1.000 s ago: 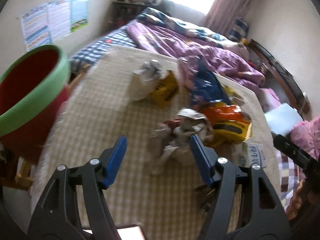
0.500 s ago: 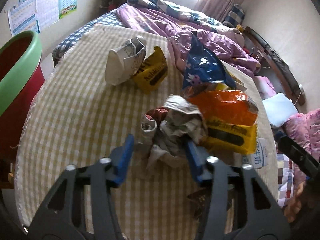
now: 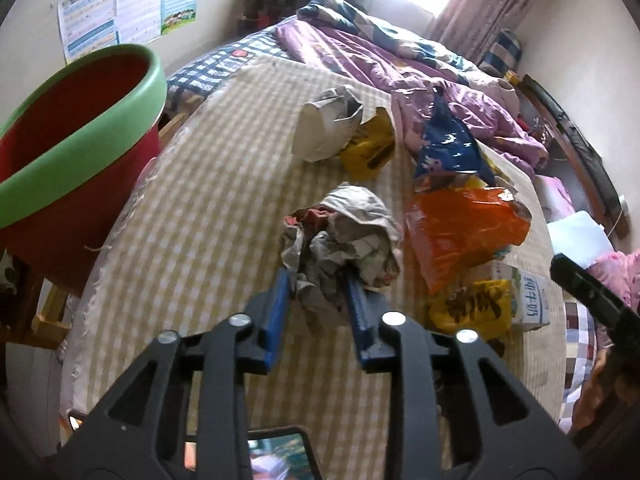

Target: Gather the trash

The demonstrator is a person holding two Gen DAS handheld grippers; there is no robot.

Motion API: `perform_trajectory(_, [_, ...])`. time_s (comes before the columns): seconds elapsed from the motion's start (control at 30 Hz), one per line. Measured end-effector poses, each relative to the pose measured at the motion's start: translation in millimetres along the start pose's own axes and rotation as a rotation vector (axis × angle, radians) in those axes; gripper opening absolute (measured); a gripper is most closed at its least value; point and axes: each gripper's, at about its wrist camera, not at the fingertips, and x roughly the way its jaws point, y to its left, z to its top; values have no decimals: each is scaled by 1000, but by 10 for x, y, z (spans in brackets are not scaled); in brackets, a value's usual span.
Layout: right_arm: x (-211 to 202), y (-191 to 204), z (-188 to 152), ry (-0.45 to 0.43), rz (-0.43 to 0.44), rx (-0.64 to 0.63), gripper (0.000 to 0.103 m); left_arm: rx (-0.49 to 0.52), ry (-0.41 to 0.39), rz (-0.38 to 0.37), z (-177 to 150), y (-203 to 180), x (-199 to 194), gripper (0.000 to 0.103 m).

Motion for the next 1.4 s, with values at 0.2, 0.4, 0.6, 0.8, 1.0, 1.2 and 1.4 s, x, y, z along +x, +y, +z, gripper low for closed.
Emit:
perform_trajectory(0.2, [193,-79,173,16,5,-1,64,-10,-7,-25,21,-17,39,67])
perform_trajectory(0.4, [317,-142,267,33,13,-19,68,-3,-46,-18,47,-83,-27,79])
perform_trajectory(0.6, [374,-219,251,50,19,1,69,116,-157,106,43,-205,-93,89])
perform_trajectory(0.8, [386,-219,255,54,24,0,69,155,-81,72,89,-310,52,89])
perform_trajectory(1.0, [380,-224,274,52,19,-6,69,107,-62,78,172,-250,135,88])
perform_trajectory(1.2, [421,-232,310,64,26,-14,69,120,-19,51,126,-299,207,88])
perform_trajectory(1.4, [542,-261,320,97,35,-8,69,91,24,13,98,-303,275,88])
